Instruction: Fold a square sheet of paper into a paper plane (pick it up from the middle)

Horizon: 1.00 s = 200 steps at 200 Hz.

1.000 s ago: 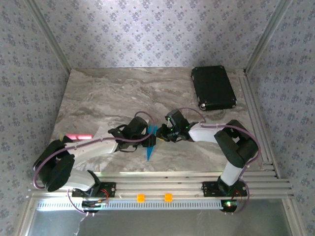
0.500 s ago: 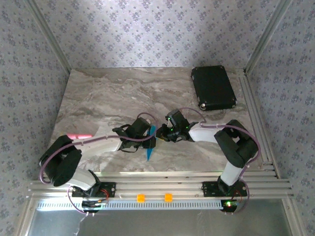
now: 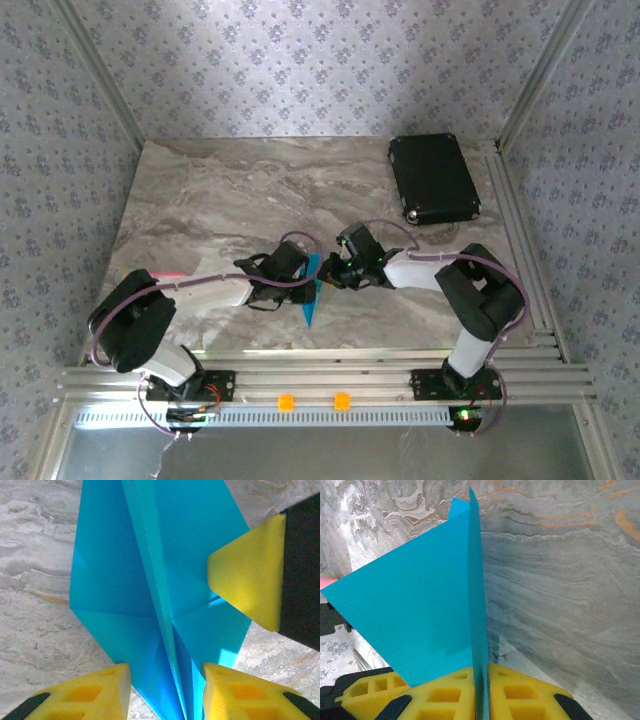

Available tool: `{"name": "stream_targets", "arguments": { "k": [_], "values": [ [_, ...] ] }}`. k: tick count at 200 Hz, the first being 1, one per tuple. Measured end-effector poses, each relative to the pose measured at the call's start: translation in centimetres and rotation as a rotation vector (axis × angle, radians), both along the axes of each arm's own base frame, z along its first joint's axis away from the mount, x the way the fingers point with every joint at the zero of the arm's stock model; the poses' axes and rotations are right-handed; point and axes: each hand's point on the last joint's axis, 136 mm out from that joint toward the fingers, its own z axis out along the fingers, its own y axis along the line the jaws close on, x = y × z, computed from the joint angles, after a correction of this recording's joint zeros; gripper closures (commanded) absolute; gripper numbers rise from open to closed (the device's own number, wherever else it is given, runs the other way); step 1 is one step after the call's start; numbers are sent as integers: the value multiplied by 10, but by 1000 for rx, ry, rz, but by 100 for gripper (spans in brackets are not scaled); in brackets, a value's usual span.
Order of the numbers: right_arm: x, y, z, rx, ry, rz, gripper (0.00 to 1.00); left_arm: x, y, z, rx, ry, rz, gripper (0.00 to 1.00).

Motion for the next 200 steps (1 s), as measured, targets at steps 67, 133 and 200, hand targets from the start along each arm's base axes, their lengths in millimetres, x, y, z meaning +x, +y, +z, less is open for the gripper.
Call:
{"name": "stream_targets", "arguments": {
  "k": [67,133,200],
  "values": [
    [1,-3,-1,-2,3,-8,86,1,-3,9,-23,-21,-3,60],
    [-1,-6,-5,-10,13,-12,86,0,-11,36,-77,-91,-9,59],
    [-1,-6,-5,-10,13,-12,86,1,-22,40,-112,-102,-31,61]
  ]
}}
